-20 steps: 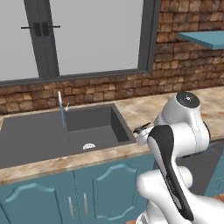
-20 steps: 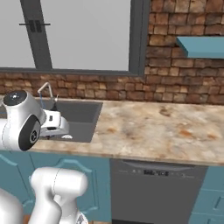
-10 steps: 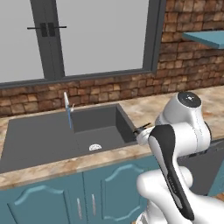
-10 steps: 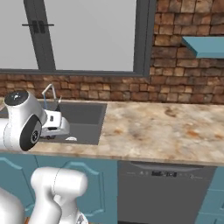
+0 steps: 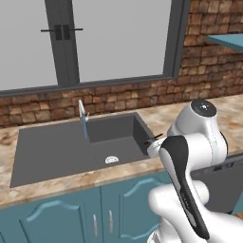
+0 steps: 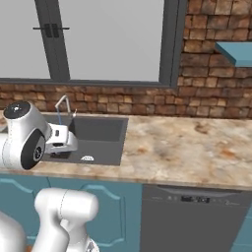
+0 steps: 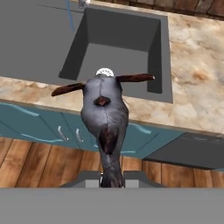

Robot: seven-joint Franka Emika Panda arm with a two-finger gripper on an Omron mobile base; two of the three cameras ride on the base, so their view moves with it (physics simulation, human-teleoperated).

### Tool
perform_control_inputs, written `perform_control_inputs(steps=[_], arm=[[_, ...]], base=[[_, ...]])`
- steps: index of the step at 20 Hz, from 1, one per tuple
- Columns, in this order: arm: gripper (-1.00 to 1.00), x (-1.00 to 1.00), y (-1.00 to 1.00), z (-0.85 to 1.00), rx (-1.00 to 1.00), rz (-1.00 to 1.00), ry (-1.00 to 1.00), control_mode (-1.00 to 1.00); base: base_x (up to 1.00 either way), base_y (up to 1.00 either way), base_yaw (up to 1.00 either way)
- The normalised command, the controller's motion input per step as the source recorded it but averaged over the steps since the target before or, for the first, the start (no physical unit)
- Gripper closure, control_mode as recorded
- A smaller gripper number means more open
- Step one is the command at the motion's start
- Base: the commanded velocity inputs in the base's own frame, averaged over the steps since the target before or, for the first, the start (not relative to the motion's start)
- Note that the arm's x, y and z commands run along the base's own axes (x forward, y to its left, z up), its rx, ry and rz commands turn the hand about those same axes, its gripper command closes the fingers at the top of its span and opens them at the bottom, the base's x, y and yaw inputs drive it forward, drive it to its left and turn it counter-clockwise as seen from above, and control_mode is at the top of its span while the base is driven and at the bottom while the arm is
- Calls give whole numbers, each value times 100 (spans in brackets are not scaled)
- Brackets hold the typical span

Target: Take the fish out of the fridge, briefly rinse it in the sink, and place it on the tray next to the sink.

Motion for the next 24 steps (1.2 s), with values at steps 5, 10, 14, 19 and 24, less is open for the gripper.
perform_control_inputs(steps=[5,10,14,19,24], arm=[[100,0,0,0,0,0,0,100],[100,0,0,0,0,0,0,100],[100,0,0,0,0,0,0,100],[100,0,0,0,0,0,0,100],[100,0,0,0,0,0,0,100]], base=[[2,44,17],[0,23,9],[2,0,0],[3,3,0],[12,9,0]])
